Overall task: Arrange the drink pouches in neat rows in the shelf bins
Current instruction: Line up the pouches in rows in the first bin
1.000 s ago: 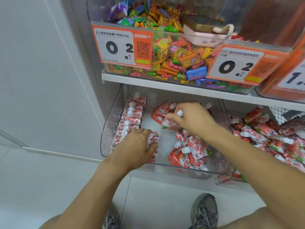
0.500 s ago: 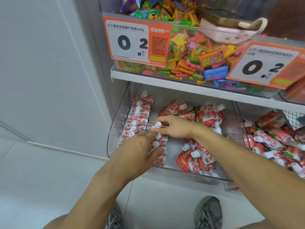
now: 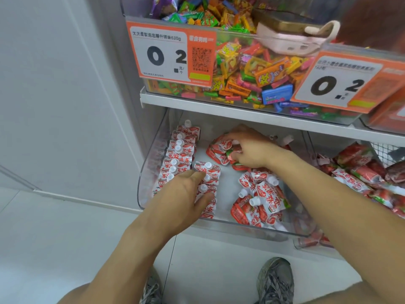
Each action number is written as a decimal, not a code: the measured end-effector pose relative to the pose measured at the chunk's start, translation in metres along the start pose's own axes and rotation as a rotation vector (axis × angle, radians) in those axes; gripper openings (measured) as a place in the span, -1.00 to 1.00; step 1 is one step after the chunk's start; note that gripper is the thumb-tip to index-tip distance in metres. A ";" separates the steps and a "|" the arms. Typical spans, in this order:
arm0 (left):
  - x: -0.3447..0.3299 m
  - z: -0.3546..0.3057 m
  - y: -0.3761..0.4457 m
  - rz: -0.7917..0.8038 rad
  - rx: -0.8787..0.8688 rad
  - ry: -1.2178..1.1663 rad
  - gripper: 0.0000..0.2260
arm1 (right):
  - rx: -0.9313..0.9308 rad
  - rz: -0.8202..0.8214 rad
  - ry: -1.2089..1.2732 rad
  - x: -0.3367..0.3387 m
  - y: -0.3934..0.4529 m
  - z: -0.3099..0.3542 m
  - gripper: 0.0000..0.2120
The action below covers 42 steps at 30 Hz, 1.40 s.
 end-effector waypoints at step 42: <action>-0.003 0.007 0.053 -0.087 0.073 -0.312 -0.27 | 0.128 -0.513 0.998 0.010 -0.066 0.023 -0.74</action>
Point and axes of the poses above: each hand's wrist, its own y-axis towards the middle knuckle, its own x-axis out of the back of the hand, z = x × y, the point moved 3 cm from there along y, towards the middle knuckle, and after that the axes turned 4 degrees about y, right-handed, at the moved point
